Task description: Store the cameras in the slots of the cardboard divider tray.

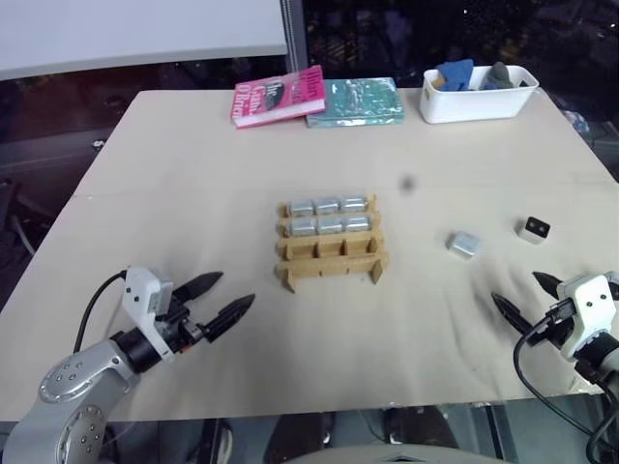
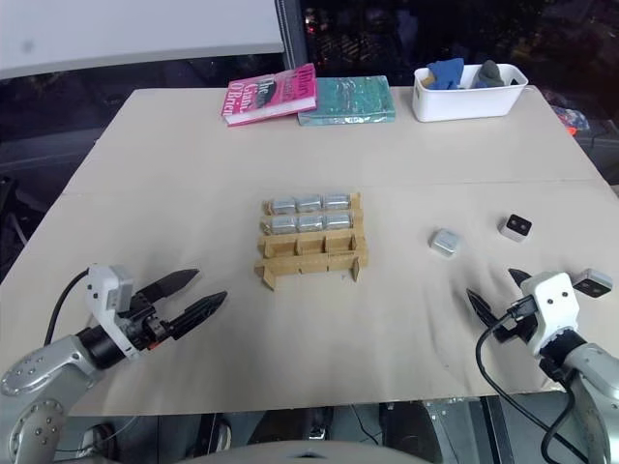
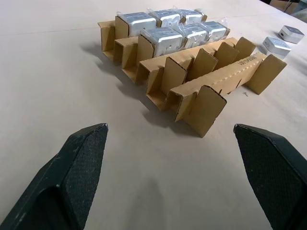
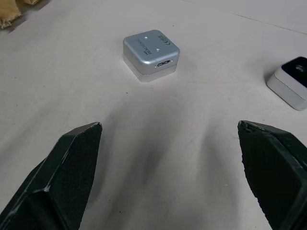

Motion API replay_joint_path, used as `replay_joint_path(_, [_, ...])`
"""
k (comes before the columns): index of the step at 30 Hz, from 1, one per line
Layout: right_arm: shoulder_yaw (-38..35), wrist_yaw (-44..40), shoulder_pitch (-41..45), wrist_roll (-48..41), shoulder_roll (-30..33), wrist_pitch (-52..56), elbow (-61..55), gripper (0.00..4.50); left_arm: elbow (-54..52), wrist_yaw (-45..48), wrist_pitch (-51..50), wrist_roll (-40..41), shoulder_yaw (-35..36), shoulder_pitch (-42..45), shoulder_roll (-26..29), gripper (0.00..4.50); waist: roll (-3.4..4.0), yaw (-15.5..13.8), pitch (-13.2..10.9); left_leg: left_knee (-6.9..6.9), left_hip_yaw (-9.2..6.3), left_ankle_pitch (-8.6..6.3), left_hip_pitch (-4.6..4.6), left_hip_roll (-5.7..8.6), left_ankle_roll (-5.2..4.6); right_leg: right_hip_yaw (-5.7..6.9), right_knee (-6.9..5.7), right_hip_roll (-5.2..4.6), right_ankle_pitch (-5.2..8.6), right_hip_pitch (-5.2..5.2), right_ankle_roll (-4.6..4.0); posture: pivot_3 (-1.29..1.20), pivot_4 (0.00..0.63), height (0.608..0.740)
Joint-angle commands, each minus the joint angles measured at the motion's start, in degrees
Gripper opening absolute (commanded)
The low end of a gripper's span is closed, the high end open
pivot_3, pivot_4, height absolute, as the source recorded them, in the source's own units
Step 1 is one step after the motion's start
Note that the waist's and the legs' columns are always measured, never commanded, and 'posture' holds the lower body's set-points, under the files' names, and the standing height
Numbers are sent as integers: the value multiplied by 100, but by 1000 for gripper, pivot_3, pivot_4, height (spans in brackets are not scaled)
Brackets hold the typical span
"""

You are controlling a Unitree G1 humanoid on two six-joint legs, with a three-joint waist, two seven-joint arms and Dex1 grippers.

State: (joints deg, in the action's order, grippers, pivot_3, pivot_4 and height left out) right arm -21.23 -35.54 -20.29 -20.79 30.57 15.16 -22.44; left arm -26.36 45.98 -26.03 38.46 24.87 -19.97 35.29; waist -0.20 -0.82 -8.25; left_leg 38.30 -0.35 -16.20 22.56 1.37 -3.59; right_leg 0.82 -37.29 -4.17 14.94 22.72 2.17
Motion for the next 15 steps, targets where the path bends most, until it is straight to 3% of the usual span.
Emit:
replay_joint_path(1, [-75, -5, 97, 3, 75, -113, -51, 4500, -94, -50, -40, 182, 144, 126, 49, 4387, 0, 0, 0, 0, 0, 0, 0, 0, 0, 0, 0, 0, 0, 0, 0, 0, 150, 740])
replay_joint_path(11, [-12, 252, 448, -21, 29, 85, -184, 4500, -342, -177, -307, 723, 91, 733, 114, 4387, 0, 0, 0, 1, 0, 0, 0, 1, 0, 1, -1, 1, -4, 1, 6, 0, 150, 740])
replay_joint_path(15, [-396, -441, 544, 81, 1024, 138, 209, 4500, -913, 991, -226, 1097, -177, 700, 598, 4387, 7, 3, -4, 5, 1, 1, 3, 5, 0, 1, -1, 0, -4, 0, 6, 0, 150, 740])
